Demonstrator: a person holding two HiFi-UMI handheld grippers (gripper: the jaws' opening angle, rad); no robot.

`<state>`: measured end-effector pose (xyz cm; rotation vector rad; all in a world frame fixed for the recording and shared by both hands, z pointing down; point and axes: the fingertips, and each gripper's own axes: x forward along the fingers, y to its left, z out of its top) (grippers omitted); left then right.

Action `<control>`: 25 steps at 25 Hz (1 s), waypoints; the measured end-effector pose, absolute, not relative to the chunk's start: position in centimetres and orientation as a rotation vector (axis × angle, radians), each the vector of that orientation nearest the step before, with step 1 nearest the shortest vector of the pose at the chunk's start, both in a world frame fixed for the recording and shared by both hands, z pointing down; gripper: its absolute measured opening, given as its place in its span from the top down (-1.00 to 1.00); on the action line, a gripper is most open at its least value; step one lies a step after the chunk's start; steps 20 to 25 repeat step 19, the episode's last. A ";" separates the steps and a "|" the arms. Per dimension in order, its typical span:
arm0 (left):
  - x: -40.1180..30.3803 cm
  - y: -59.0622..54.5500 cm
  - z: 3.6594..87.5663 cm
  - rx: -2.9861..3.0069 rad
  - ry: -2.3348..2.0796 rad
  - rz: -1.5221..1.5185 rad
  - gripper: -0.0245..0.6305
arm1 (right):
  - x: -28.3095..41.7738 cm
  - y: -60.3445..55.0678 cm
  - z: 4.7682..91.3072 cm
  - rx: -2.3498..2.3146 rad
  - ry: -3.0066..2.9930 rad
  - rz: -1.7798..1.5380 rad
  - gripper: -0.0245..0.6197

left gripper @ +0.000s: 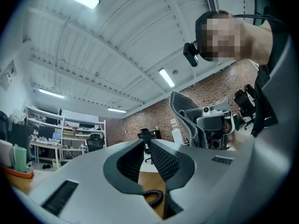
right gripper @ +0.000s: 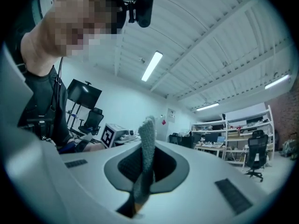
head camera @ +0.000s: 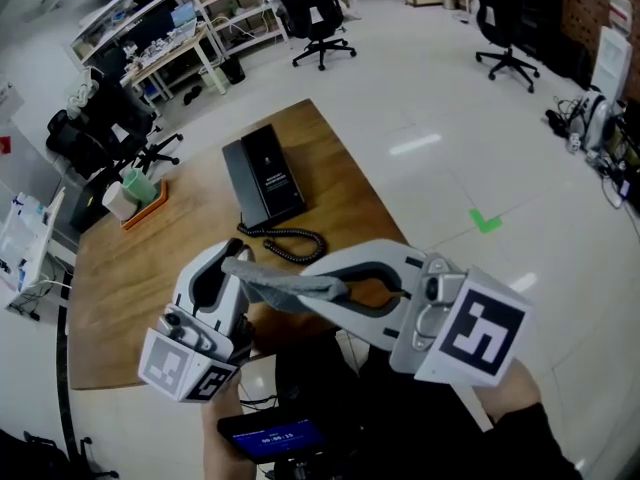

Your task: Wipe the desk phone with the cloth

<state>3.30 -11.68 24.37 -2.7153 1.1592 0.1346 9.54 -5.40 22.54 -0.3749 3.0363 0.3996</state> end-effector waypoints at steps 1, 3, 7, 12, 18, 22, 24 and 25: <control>3.5 -11.6 24.2 -2.710 1.153 0.128 0.82 | 9.5 -5.3 22.6 -0.375 3.044 0.406 0.85; 3.7 -11.4 24.0 -2.706 1.143 0.125 0.82 | 9.5 -5.2 22.8 -0.377 3.051 0.415 0.85; 3.8 -11.5 23.8 -2.702 1.144 0.131 0.82 | 9.4 -5.3 22.9 -0.373 3.055 0.432 0.85; 3.9 -11.6 23.8 -2.696 1.147 0.138 0.82 | 9.4 -5.2 23.2 -0.375 3.063 0.438 0.85; 4.0 -11.7 23.8 -2.700 1.145 0.135 0.82 | 9.3 -5.4 23.3 -0.372 3.068 0.453 0.85; 4.0 -11.7 23.8 -2.699 1.144 0.136 0.82 | 9.3 -5.4 23.3 -0.371 3.069 0.456 0.85; 4.0 -11.7 23.8 -2.699 1.144 0.136 0.82 | 9.3 -5.4 23.3 -0.371 3.069 0.456 0.85; 4.0 -11.7 23.8 -2.699 1.144 0.136 0.82 | 9.3 -5.4 23.3 -0.371 3.069 0.456 0.85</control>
